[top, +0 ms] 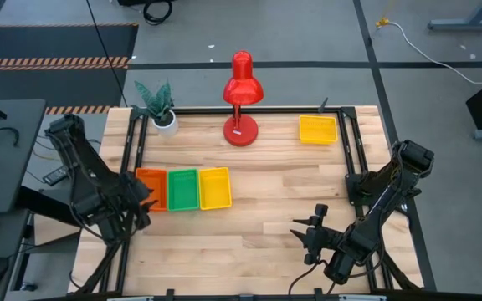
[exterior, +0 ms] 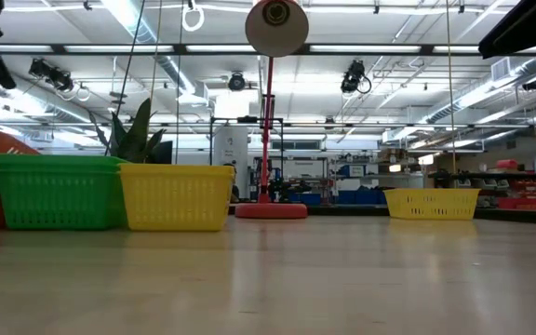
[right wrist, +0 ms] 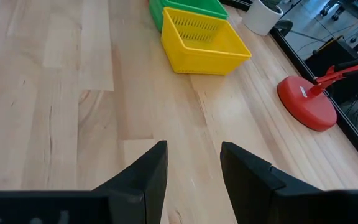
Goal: Stack baskets by color
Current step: Stack the top orange bin on the bottom stacked orange bins
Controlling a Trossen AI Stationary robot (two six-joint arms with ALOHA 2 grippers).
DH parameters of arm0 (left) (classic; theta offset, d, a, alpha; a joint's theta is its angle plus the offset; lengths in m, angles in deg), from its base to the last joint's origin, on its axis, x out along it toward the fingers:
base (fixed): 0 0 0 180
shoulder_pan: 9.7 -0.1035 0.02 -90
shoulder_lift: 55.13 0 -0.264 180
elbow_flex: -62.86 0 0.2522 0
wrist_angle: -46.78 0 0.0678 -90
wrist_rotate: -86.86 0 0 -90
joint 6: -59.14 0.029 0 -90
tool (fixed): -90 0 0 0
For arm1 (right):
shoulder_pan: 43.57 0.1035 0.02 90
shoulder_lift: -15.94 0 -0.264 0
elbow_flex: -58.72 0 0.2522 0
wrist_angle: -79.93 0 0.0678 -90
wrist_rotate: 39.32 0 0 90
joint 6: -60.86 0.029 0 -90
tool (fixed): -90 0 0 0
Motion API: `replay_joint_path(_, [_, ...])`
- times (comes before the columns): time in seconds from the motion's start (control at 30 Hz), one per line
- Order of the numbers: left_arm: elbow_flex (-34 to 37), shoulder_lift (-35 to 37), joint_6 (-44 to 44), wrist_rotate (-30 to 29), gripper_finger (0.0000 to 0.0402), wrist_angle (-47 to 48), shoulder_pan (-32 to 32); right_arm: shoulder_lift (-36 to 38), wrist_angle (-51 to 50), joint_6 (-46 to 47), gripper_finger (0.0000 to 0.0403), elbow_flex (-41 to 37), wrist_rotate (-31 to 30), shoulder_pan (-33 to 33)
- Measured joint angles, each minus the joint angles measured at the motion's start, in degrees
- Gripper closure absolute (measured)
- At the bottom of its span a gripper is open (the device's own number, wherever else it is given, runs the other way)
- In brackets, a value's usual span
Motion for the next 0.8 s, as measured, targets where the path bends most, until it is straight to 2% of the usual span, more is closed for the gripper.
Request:
replay_joint_path(0.07, [1.84, -0.02, -7.81, 3.13, 0.0245, 2.69, -0.48, 0.00, 0.00, 0.00, 0.0249, 0.00, 0.00, 0.00])
replay_joint_path(0.17, [5.41, -0.01, -20.19, 12.47, 0.0271, 6.96, -1.36, 0.00, -0.03, -0.03, 0.0249, 0.00, 0.00, 0.00])
replay_joint_path(0.37, [4.79, -0.76, -21.92, 13.89, 0.0334, 6.73, -4.06, 0.00, 0.00, -1.19, 0.0249, 0.00, 0.00, -0.27])
replay_joint_path(0.57, [5.17, -0.78, -23.71, 20.91, 0.0388, 4.74, -6.98, 0.00, 0.04, -1.38, 0.0249, 0.00, 0.00, -0.35])
replay_joint_path(0.67, [5.18, -0.79, -24.05, 24.65, 0.0396, 2.92, -8.09, 0.00, 0.03, -1.40, 0.0249, 0.00, -0.02, -0.37])
replay_joint_path(0.8, [5.18, -0.81, -20.75, 24.34, 0.0388, -0.52, -9.28, 0.00, 0.02, -1.46, 0.0249, 0.02, -0.02, -0.35])
